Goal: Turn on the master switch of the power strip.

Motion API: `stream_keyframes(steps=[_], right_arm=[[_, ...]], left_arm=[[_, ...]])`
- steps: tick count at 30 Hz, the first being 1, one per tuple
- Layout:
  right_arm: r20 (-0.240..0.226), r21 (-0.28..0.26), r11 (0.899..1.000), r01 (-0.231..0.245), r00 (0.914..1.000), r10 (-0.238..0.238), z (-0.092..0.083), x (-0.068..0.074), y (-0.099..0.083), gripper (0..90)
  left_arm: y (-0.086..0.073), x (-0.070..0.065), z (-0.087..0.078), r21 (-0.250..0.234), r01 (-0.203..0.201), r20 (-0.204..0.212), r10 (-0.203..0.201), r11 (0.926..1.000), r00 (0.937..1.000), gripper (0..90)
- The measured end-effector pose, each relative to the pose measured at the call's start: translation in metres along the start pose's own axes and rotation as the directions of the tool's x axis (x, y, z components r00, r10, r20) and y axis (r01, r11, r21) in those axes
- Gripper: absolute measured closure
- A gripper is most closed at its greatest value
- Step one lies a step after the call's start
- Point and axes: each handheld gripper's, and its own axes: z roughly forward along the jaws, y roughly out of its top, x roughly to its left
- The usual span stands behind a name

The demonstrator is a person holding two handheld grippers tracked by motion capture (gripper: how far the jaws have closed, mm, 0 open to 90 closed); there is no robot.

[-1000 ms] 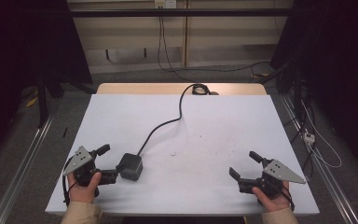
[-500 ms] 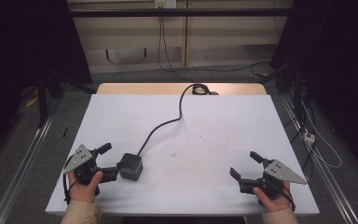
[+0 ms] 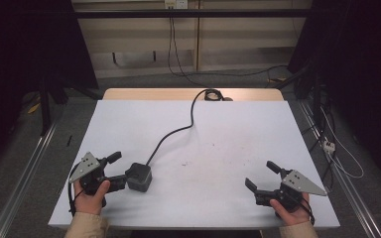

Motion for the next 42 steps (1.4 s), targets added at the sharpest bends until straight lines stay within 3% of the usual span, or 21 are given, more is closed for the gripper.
stream_keyframes(steps=[25, 42], right_arm=[[0.002, -0.001, 1.0, 0.005, 1.0, -0.005, -0.0012, -0.0004, -0.0002, 3.1], [0.003, -0.001, 1.0, 0.006, 1.0, -0.006, -0.0016, -0.0003, 0.0, 3.4]], left_arm=[[0.0026, -0.0022, 0.0019, 0.038, -0.013, 0.06, 0.011, 0.9992, 0.9982, 43.4], [0.0034, -0.0037, 0.002, 0.069, -0.036, 0.092, 0.029, 0.997, 0.9953, 68.1]])
